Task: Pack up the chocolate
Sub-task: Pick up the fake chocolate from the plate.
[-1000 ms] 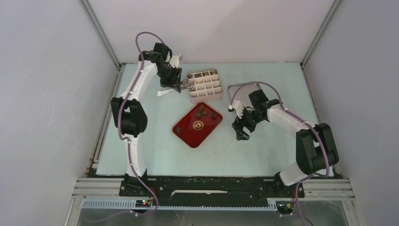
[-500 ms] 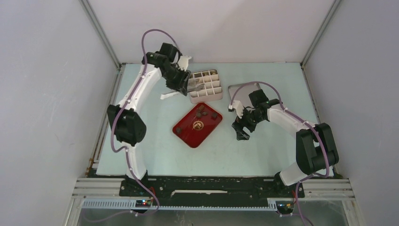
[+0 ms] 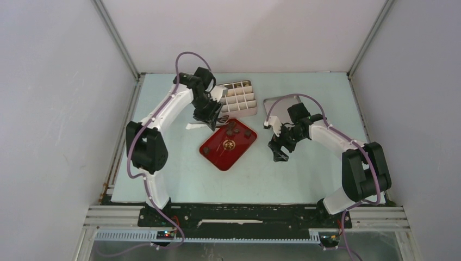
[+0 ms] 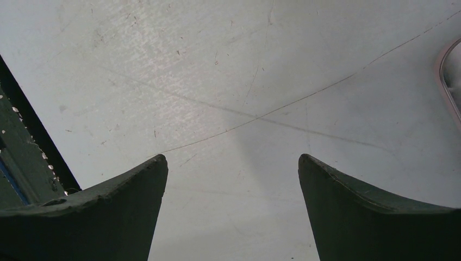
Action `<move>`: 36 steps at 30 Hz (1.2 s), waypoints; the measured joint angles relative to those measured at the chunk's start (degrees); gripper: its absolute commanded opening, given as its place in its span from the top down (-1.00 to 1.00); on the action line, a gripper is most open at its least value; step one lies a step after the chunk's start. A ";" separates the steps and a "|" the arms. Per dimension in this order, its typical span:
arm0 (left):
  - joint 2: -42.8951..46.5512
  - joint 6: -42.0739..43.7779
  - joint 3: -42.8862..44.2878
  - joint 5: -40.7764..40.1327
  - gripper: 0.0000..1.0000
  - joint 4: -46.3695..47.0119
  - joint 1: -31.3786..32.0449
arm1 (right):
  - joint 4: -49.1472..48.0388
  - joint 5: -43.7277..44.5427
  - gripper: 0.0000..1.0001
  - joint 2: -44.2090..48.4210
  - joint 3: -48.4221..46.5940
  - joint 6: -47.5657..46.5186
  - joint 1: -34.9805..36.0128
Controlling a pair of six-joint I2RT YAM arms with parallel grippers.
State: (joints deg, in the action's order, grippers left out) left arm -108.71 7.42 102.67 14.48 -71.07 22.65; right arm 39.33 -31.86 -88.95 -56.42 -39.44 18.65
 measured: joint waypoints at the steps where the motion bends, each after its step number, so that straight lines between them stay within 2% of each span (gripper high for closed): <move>1: 0.00 -0.07 0.00 -0.09 0.06 0.17 0.00 | 0.00 0.00 -0.84 0.00 -0.04 -0.04 0.00; 13: -4.04 -0.52 0.22 -0.42 0.05 1.22 0.48 | 0.02 0.02 -0.85 -0.04 -0.11 -0.07 0.00; 22: -7.34 -0.55 3.45 -0.81 0.10 1.38 0.76 | 0.07 0.02 -0.85 -0.04 -0.11 -0.07 -0.02; 33: -8.66 -0.83 5.68 -0.35 0.56 1.25 0.85 | 0.07 0.04 -0.84 -0.15 -0.11 -0.07 -0.13; 36: -8.15 -0.50 5.64 0.37 0.59 1.49 0.85 | 0.07 0.04 -0.84 -0.15 -0.11 -0.07 -0.15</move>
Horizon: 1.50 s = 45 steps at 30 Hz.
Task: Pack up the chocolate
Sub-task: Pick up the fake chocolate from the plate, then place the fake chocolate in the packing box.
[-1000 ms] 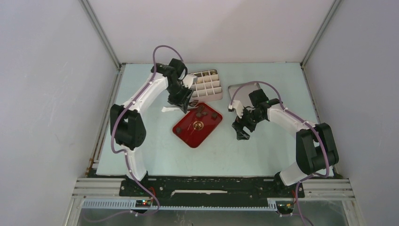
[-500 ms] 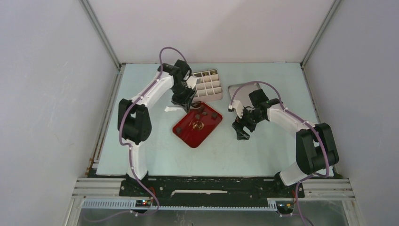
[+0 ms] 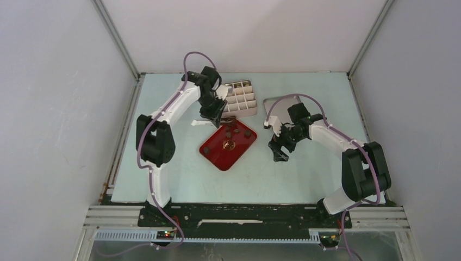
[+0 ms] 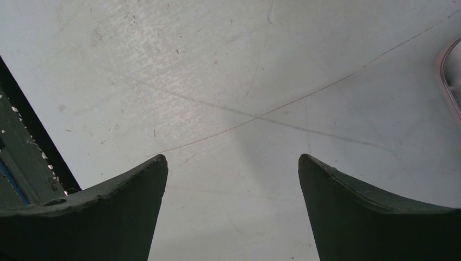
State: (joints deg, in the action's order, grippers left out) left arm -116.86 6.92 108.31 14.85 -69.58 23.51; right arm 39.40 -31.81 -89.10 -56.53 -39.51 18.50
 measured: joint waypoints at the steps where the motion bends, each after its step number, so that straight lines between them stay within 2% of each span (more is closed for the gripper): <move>1: 0.46 0.11 0.00 0.33 0.60 0.00 0.00 | 0.00 0.00 -0.84 -0.02 0.00 0.00 0.02; 7: 7.50 0.17 0.00 0.44 0.60 1.40 0.00 | 0.00 0.00 -0.85 -0.04 0.00 0.00 0.04; 12: 10.16 -0.04 1.57 -2.91 0.60 3.34 -0.07 | 0.02 0.00 -0.85 -0.04 0.00 0.00 0.13; 17: 5.92 -0.72 6.21 -5.75 0.55 4.74 -0.57 | 0.02 0.00 -0.84 -0.04 0.00 0.00 0.15; 20: 1.16 -0.98 9.99 -6.21 0.42 5.20 -0.96 | 0.02 0.00 -0.85 -0.04 0.00 0.00 0.13; 22: -1.40 -1.09 11.65 -6.25 0.26 5.14 -1.18 | 0.02 0.00 -0.84 -0.04 0.00 0.00 0.13; 28: -5.38 -1.57 13.68 -6.27 0.11 4.76 -1.40 | 0.02 0.15 -0.85 -0.13 0.00 0.00 0.13; 35: -5.46 -2.03 14.71 -5.90 0.10 4.26 -1.40 | 0.04 0.20 -0.84 -1.01 0.00 0.00 0.13; 40: -3.37 -1.57 13.73 -5.16 0.11 4.09 -1.40 | 0.07 0.20 -0.85 -1.03 0.00 -0.02 0.13; 45: 9.03 0.79 2.56 -3.50 0.11 4.37 -1.40 | 0.61 0.20 -0.84 -2.23 -0.61 -0.04 0.59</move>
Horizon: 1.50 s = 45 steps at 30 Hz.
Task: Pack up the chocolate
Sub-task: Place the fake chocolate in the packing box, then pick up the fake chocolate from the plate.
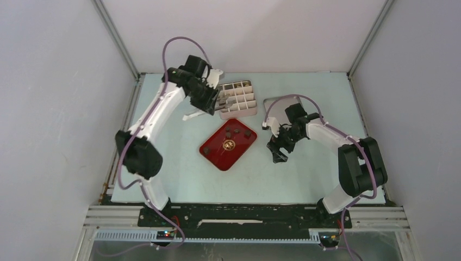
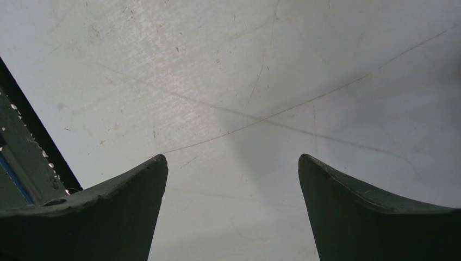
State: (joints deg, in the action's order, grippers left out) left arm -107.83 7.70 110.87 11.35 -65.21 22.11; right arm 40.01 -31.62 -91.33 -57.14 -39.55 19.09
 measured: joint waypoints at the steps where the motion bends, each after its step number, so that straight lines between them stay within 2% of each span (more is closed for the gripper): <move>1: 3.72 0.81 -3.21 0.26 0.11 -0.31 0.00 | 0.20 0.04 -0.84 -0.57 -0.31 0.00 0.24; 7: 16.04 3.45 -16.50 0.85 0.10 -0.83 0.00 | 0.63 0.83 -0.84 -1.66 -0.63 0.00 1.88; 14: 17.20 3.93 -25.29 1.05 0.08 -0.22 0.07 | 0.46 2.03 -0.84 -1.60 -0.66 0.07 2.80; 35: 8.39 3.82 -25.22 4.35 0.05 1.31 0.57 | 0.15 3.02 -0.84 -0.96 -0.72 0.28 2.80; 45: 4.28 3.78 -22.45 5.64 0.21 0.37 0.61 | 0.15 3.06 -0.84 -0.96 -0.72 0.28 2.80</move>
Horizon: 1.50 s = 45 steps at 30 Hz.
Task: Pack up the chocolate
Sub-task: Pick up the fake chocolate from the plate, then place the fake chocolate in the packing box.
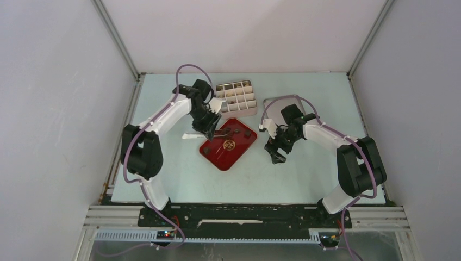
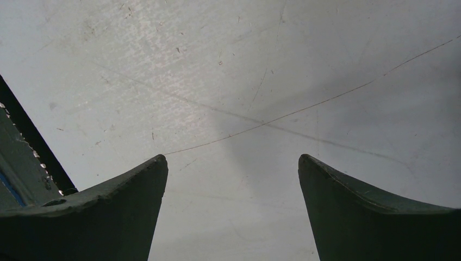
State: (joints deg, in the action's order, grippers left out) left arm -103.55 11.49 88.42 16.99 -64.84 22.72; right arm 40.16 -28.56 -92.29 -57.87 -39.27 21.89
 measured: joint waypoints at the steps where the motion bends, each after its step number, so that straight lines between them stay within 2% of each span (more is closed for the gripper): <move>1: -0.09 0.00 0.26 0.02 0.25 0.00 0.00 | 0.00 0.00 -0.84 0.00 0.00 0.00 0.00; 6: -0.15 0.04 1.05 0.48 0.53 -0.24 0.00 | 0.00 0.02 -0.84 0.00 0.00 0.02 0.00; 15: 0.15 -0.04 2.69 2.82 0.56 0.42 0.02 | 0.00 0.13 -0.84 0.00 0.00 0.00 0.00; 23: -1.49 -2.71 14.49 1.86 0.51 5.31 0.04 | 0.00 0.39 -0.84 0.00 0.00 0.02 -0.15; 32: -15.23 -6.16 29.49 0.55 0.45 7.74 0.04 | 0.02 0.35 -0.84 0.11 0.00 0.04 -1.57; 36: -19.28 -7.04 31.15 -0.59 0.40 7.39 0.02 | 0.02 0.33 -0.84 0.33 0.00 0.04 -2.19; 40: -20.11 -7.15 31.28 -0.83 0.18 6.80 0.02 | 0.02 0.31 -0.84 0.37 -0.02 0.04 -2.51; 45: -20.11 -7.21 32.37 -0.96 0.07 6.49 0.02 | 0.04 0.31 -0.84 0.37 -0.02 0.04 -2.51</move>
State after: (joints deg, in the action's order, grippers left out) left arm -123.66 4.27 120.79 16.03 -58.35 22.74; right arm 40.21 -28.25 -91.92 -57.89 -39.22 19.38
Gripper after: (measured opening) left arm 0.442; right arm 0.923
